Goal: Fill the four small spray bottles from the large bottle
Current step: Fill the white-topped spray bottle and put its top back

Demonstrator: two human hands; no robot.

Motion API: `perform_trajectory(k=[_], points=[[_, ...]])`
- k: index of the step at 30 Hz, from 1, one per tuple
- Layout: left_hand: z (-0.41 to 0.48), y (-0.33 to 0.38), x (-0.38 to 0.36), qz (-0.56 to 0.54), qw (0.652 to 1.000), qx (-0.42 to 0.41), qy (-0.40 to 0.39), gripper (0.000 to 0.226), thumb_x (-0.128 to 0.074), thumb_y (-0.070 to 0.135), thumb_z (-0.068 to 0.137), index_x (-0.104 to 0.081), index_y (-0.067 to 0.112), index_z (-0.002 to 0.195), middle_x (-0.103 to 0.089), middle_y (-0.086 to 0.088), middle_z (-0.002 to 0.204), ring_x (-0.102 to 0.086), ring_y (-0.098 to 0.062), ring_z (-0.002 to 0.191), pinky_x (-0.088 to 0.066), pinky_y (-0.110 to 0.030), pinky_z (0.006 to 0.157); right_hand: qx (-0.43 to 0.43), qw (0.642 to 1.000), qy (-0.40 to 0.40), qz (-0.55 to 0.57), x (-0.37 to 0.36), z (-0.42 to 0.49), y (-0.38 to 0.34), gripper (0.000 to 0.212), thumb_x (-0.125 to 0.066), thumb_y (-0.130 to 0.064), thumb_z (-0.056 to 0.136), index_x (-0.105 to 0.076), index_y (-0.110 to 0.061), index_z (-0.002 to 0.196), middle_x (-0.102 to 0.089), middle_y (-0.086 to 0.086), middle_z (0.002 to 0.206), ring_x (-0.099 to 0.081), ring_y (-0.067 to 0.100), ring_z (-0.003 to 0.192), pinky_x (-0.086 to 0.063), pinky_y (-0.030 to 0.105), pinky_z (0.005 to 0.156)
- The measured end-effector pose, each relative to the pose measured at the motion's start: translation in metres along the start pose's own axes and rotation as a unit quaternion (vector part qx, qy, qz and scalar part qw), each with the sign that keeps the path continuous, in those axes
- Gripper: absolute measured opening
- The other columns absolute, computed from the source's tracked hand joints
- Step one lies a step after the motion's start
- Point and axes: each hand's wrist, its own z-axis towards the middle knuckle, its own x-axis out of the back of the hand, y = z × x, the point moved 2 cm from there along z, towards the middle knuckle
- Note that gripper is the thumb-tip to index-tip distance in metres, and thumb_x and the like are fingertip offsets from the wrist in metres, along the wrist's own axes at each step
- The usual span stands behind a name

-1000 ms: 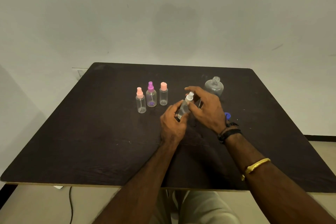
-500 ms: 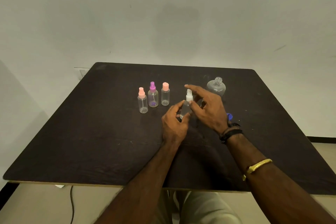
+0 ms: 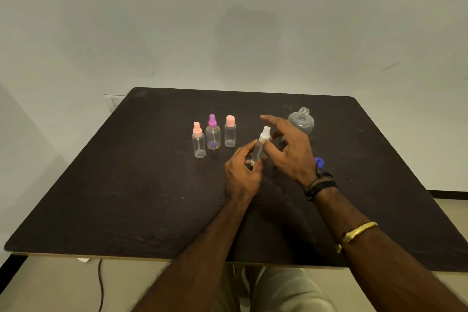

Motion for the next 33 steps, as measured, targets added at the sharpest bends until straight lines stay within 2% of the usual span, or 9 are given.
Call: perform_trajectory(k=[3,7,13,16,21,25,27,31,33], points=[[0.001,0.001,0.000,-0.002,1.000,0.012,0.001,0.047,-0.080,0.014,0.085,-0.067,0.012,0.130,-0.070,0.009,0.115,-0.066,0.003,0.100,-0.054,-0.012,0.080,0.009,1.000,-0.003,-0.001,0.000,-0.001,0.001,0.037,-0.070,-0.018,0.091,-0.066,-0.019,0.128,-0.070,-0.005,0.109,-0.065,0.008,0.089,-0.058,0.028,0.080],[-0.001,0.003,0.000,0.017,1.000,0.004,0.002,0.049,-0.082,0.012,0.082,-0.067,0.010,0.129,-0.066,0.014,0.109,-0.061,0.014,0.094,-0.048,-0.004,0.077,-0.018,0.998,0.016,-0.060,0.001,0.002,0.006,0.029,-0.076,-0.041,0.086,-0.064,-0.022,0.105,-0.063,-0.005,0.087,-0.059,0.009,0.074,-0.055,0.030,0.066],[0.001,0.003,0.002,-0.012,1.000,0.005,0.018,0.042,-0.078,0.015,0.088,-0.067,0.014,0.128,-0.071,0.007,0.116,-0.068,-0.003,0.100,-0.055,-0.014,0.081,-0.014,1.000,-0.002,0.001,-0.007,-0.002,-0.002,0.045,-0.060,-0.031,0.089,-0.059,-0.021,0.133,-0.067,-0.008,0.111,-0.064,0.006,0.085,-0.058,0.023,0.076],[0.001,0.003,0.002,-0.010,1.000,0.004,0.011,0.044,-0.079,0.018,0.087,-0.067,0.014,0.129,-0.072,0.004,0.117,-0.068,-0.005,0.101,-0.052,-0.010,0.079,-0.027,1.000,0.007,-0.009,-0.009,-0.001,-0.001,0.040,-0.067,-0.024,0.092,-0.061,-0.019,0.131,-0.067,-0.005,0.105,-0.064,0.008,0.086,-0.059,0.030,0.076],[0.001,0.003,0.001,0.013,1.000,-0.004,0.015,0.045,-0.080,0.015,0.085,-0.067,0.010,0.128,-0.069,0.008,0.107,-0.065,-0.003,0.091,-0.050,-0.007,0.077,-0.050,0.997,0.021,-0.049,-0.012,0.002,0.003,0.031,-0.070,-0.044,0.086,-0.063,-0.021,0.105,-0.059,-0.005,0.087,-0.055,0.008,0.073,-0.053,0.030,0.066],[0.001,0.003,0.002,0.001,1.000,0.003,0.016,0.043,-0.074,0.009,0.087,-0.066,0.011,0.129,-0.067,0.012,0.112,-0.064,0.006,0.097,-0.053,-0.010,0.083,-0.057,0.998,0.019,0.004,-0.016,-0.002,-0.001,0.040,-0.071,-0.029,0.089,-0.062,-0.020,0.126,-0.062,-0.006,0.113,-0.059,0.004,0.088,-0.048,0.014,0.076],[0.001,0.003,0.003,-0.004,1.000,0.002,0.012,0.042,-0.073,0.011,0.089,-0.065,0.011,0.130,-0.066,0.011,0.115,-0.064,0.006,0.100,-0.052,-0.009,0.083,-0.056,0.998,0.017,0.027,-0.016,-0.004,-0.002,0.042,-0.067,-0.021,0.092,-0.060,-0.020,0.134,-0.065,-0.007,0.124,-0.060,0.003,0.103,-0.049,0.015,0.085],[0.000,0.005,0.002,0.000,1.000,0.000,0.014,0.042,-0.076,0.013,0.088,-0.066,0.012,0.129,-0.068,0.010,0.114,-0.066,0.003,0.099,-0.051,-0.008,0.080,-0.065,0.997,0.032,0.030,-0.015,-0.004,-0.003,0.038,-0.072,-0.020,0.090,-0.065,-0.022,0.128,-0.070,-0.009,0.110,-0.064,0.006,0.097,-0.055,0.025,0.080],[-0.001,0.005,0.002,0.004,1.000,-0.001,0.019,0.042,-0.079,0.012,0.085,-0.067,0.010,0.126,-0.067,0.012,0.110,-0.064,0.008,0.095,-0.050,-0.007,0.079,-0.077,0.995,0.054,0.015,-0.014,-0.003,-0.002,0.036,-0.078,-0.034,0.085,-0.067,-0.023,0.118,-0.066,-0.008,0.097,-0.062,0.008,0.086,-0.057,0.028,0.075]])
